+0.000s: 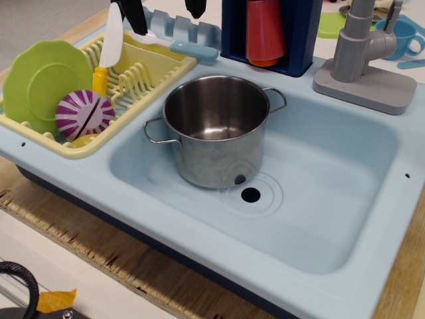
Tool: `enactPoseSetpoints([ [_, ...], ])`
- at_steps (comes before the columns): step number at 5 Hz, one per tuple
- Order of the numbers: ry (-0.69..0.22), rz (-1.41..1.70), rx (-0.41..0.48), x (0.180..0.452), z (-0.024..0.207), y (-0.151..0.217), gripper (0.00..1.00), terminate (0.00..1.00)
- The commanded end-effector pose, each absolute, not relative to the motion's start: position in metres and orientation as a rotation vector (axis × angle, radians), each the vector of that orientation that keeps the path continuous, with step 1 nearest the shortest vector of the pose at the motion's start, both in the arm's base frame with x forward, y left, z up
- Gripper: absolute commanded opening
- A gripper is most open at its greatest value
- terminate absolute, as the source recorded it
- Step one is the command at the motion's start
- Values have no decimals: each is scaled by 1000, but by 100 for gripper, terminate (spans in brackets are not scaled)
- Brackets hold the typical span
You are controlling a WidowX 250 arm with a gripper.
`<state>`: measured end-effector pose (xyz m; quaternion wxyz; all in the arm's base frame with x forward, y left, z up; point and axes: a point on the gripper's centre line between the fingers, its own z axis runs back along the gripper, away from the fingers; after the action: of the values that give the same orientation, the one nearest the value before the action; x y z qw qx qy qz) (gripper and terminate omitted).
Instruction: Put spoon in pot
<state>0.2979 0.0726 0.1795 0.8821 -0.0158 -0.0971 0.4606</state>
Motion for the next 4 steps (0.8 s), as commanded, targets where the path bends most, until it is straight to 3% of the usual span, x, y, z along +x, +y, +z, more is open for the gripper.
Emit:
enactPoseSetpoints([
  [1, -202, 959, -33, 298, 179, 73, 100, 0],
  [3, -293, 993, -50, 311, 174, 73, 100, 0],
  [4, -285, 1006, -66, 313, 166, 74, 100, 0],
])
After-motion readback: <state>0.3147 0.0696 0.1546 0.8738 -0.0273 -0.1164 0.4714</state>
